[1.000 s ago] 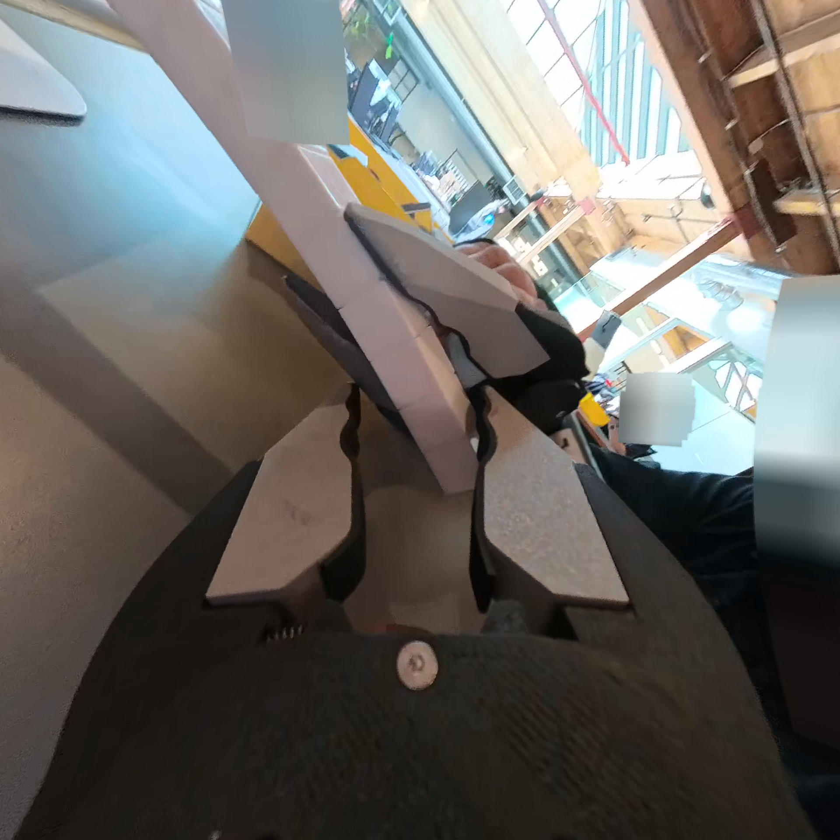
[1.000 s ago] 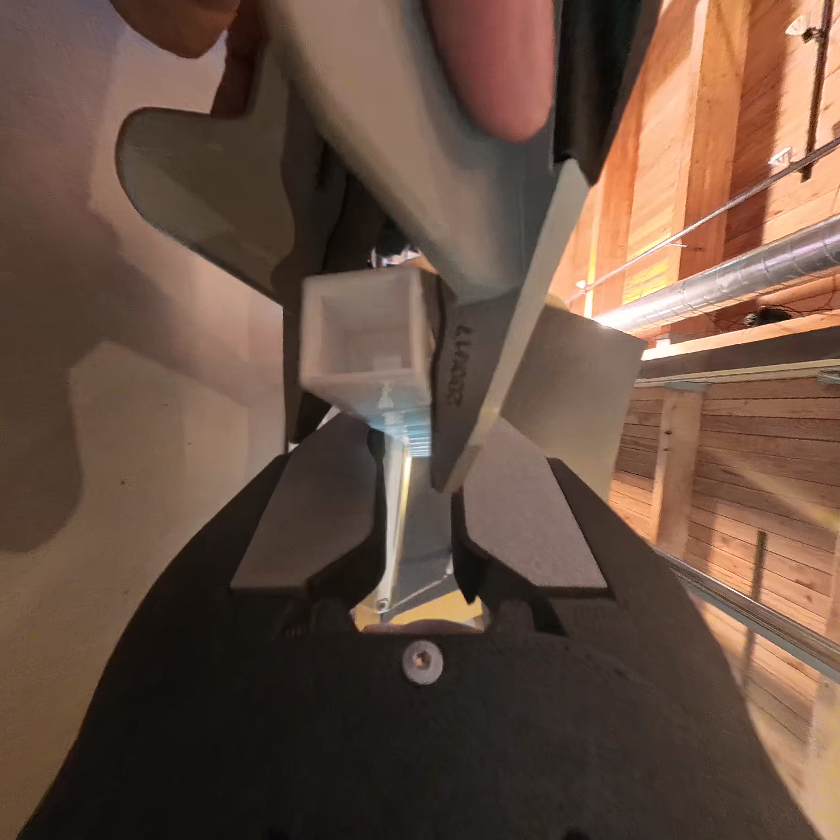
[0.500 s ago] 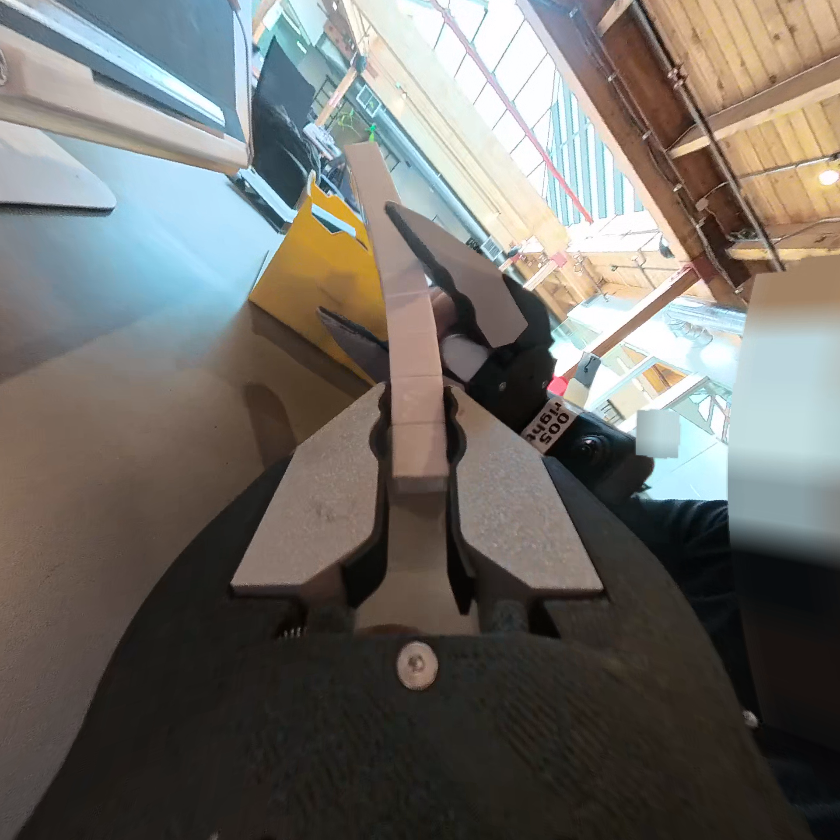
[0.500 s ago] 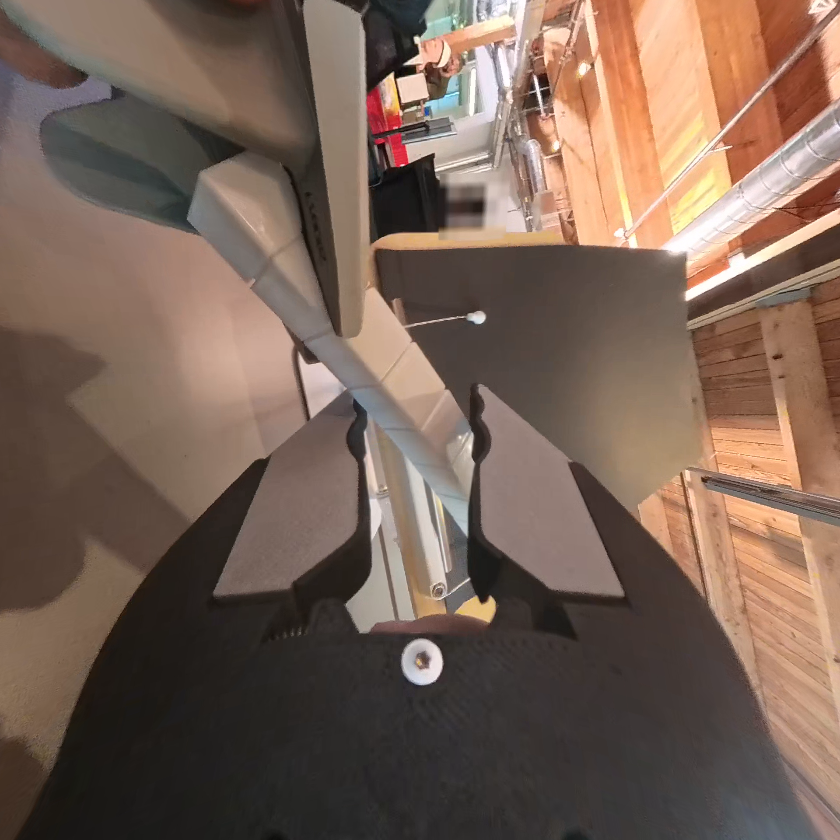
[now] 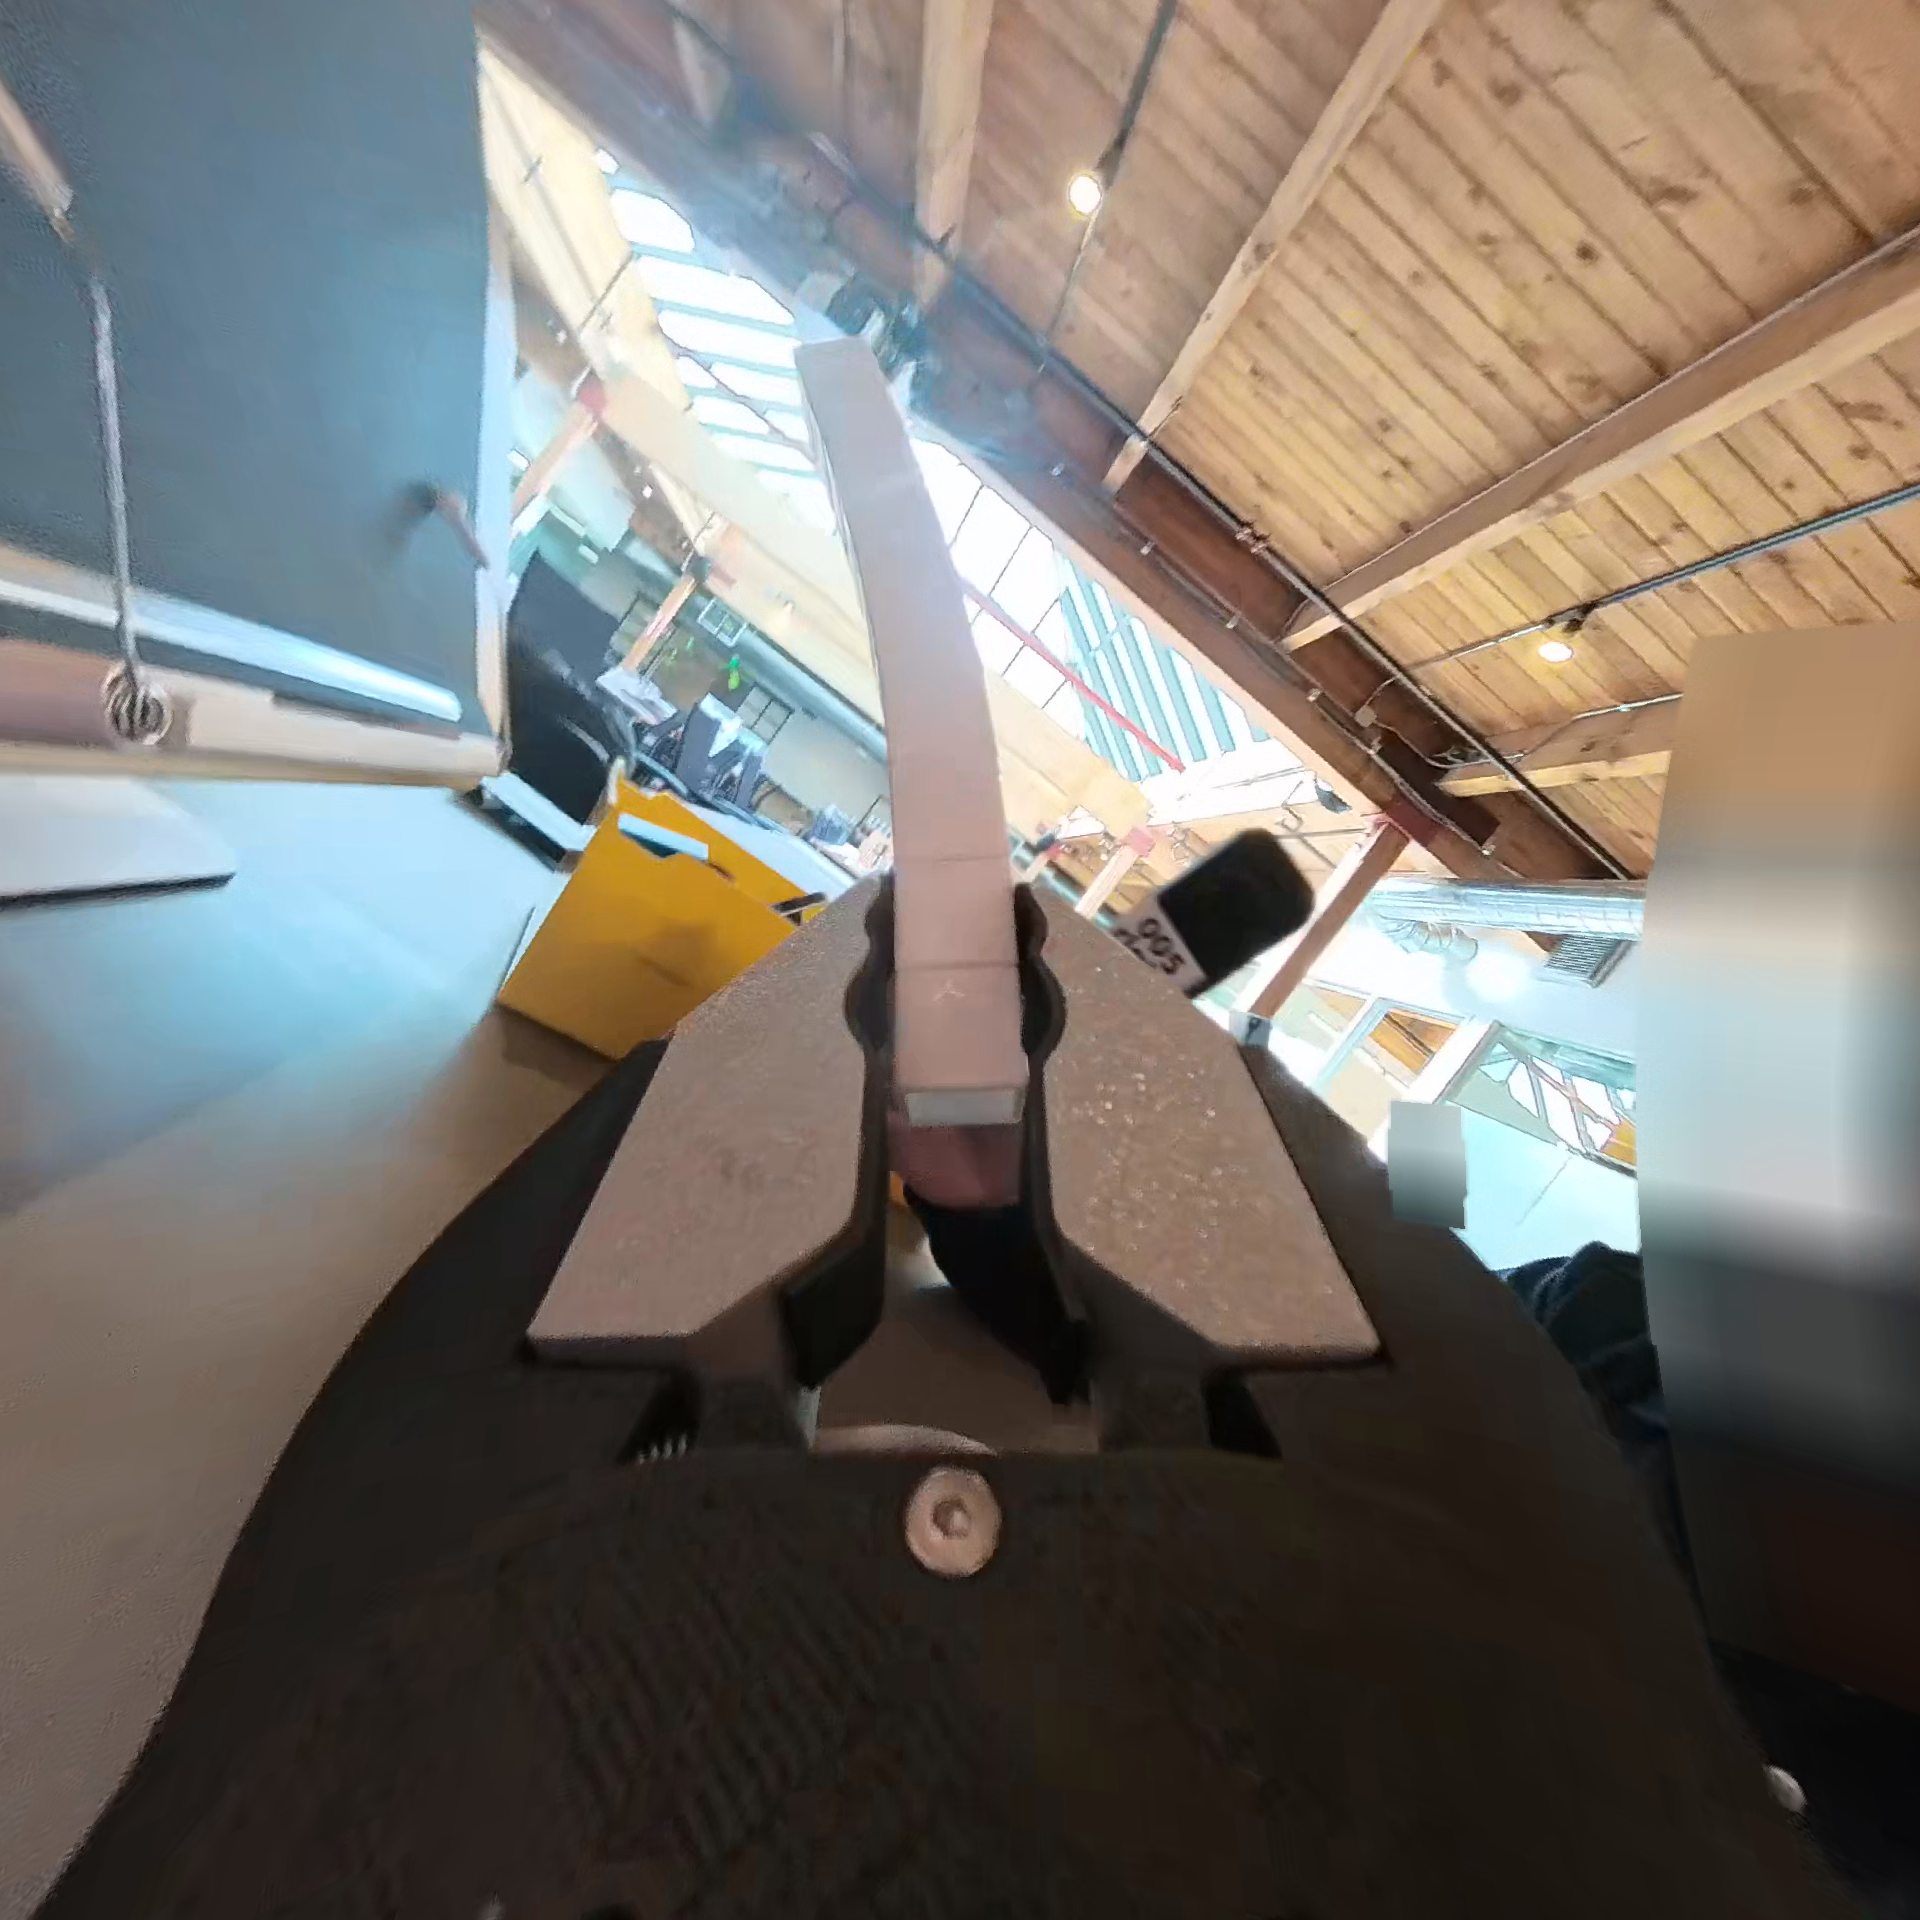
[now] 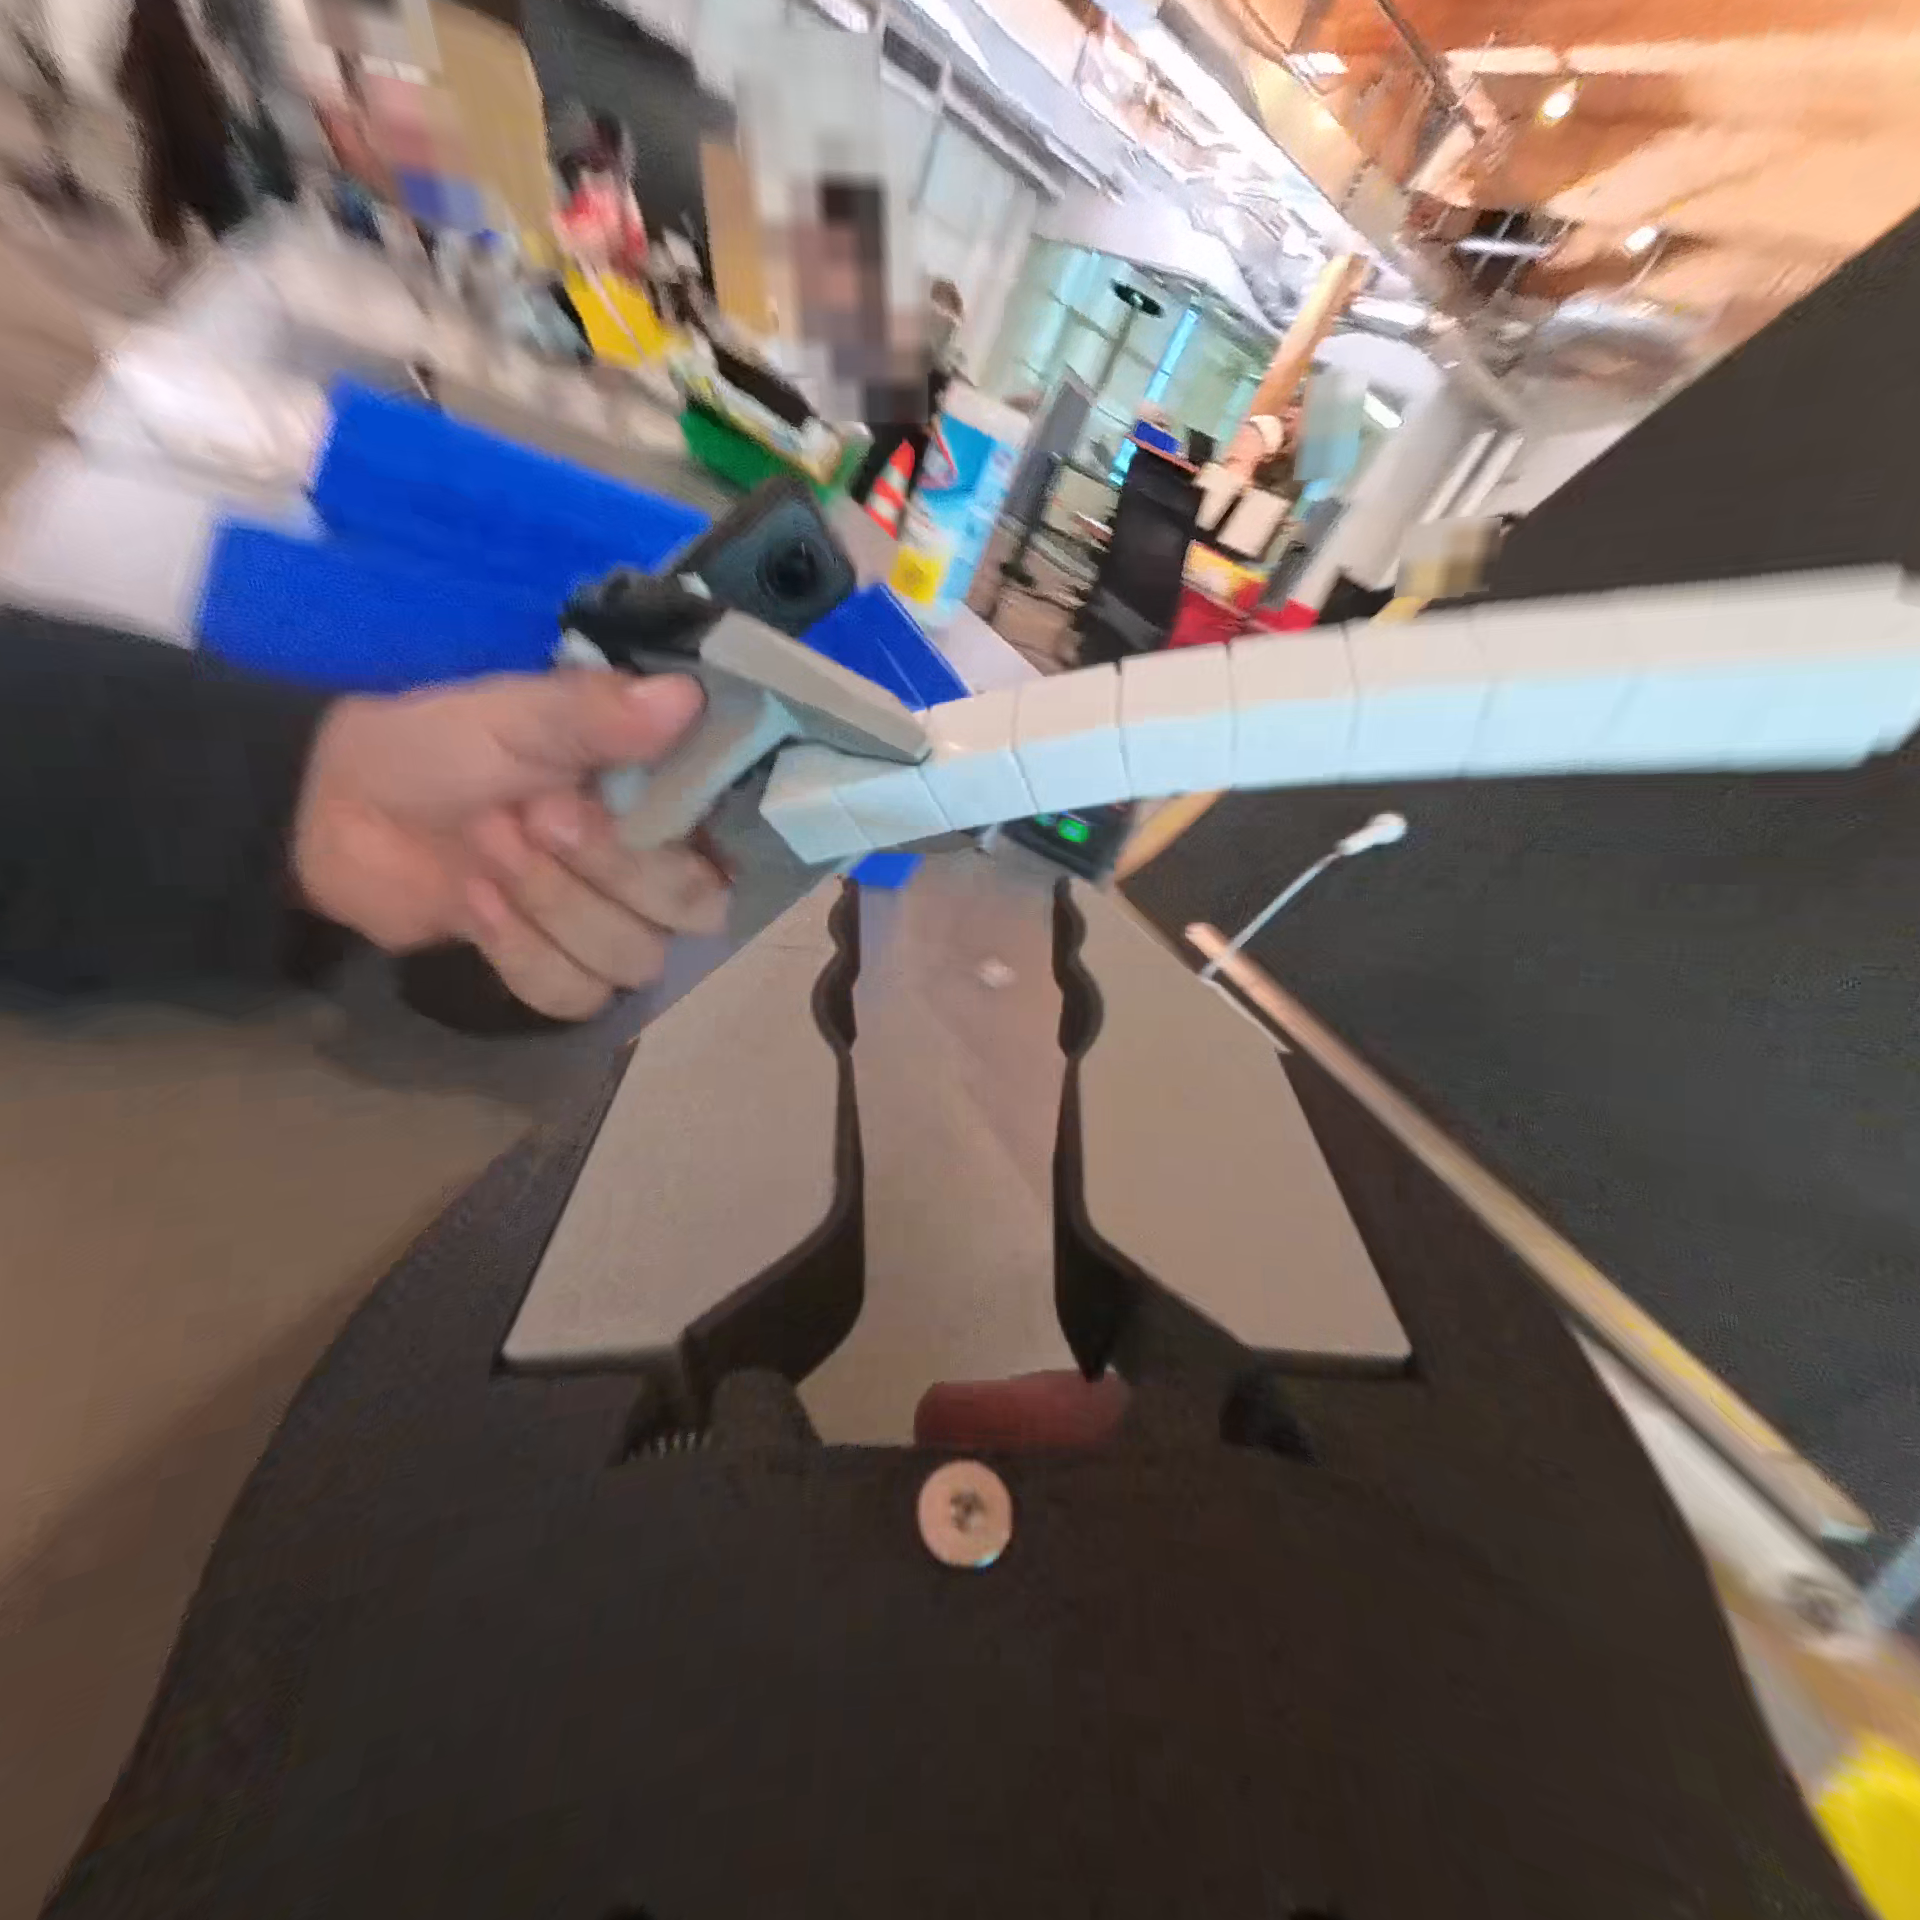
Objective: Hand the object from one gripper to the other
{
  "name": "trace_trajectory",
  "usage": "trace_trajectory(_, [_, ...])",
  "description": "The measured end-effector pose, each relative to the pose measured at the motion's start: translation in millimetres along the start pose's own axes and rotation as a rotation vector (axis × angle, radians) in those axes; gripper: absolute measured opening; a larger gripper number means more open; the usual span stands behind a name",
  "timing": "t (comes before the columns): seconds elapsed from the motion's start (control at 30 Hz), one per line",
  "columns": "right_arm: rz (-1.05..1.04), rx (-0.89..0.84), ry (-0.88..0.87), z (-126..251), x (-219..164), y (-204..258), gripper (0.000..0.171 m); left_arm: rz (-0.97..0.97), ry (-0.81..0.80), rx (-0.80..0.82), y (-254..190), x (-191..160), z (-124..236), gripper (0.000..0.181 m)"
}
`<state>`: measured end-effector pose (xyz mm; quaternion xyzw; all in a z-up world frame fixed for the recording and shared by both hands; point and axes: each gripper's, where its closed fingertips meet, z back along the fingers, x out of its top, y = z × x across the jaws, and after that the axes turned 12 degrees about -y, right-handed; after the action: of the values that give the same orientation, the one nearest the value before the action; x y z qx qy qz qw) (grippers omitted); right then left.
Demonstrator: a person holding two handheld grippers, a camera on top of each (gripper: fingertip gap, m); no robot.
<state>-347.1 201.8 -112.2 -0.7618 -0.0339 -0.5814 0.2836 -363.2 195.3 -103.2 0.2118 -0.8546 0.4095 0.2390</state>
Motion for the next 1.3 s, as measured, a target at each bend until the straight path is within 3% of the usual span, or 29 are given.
trace_trajectory(0.03, [-0.113,0.010,-0.039,1,5,-1,0.035,-0.008,-0.006,-0.017,-4,2,0,0.019])
trace_trajectory(0.13, [-0.436,-0.045,-0.189,7,21,-22,0.049,-0.053,0.023,-0.029,-8,-3,-2,0.019])
trace_trajectory(0.2, [-0.534,-0.022,-0.233,12,27,-27,0.036,-0.062,0.055,-0.040,-9,-10,-3,0.019])
trace_trajectory(0.3, [-0.599,-0.013,-0.261,14,32,-30,0.045,-0.087,0.099,-0.062,-13,-21,-6,0.019])
trace_trajectory(0.4, [-0.650,-0.014,-0.294,15,36,-31,0.042,-0.118,0.162,-0.084,-18,-34,-8,0.020])
trace_trajectory(0.47, [-0.649,0.008,-0.284,14,35,-28,0.030,-0.129,0.196,-0.103,-21,-41,-8,0.019])
trace_trajectory(0.6, [-0.656,0.078,-0.279,15,36,-19,0.022,-0.189,0.249,-0.061,-14,-51,-8,0.019])
trace_trajectory(0.77, [-0.518,0.090,-0.209,15,29,-16,0.021,-0.174,0.277,-0.030,-6,-56,-6,0.020])
trace_trajectory(1.03, [-0.505,0.069,-0.234,13,29,-15,0.022,-0.147,0.287,-0.009,-3,-57,-5,0.021])
trace_trajectory(1.17, [-0.235,-0.017,-0.219,18,37,-24,0.019,-0.170,0.247,0.106,16,-48,-3,0.048])
trace_trajectory(1.3, [0.112,-0.215,-0.023,25,19,-50,0.019,-0.364,0.247,0.190,27,-40,-1,0.055])
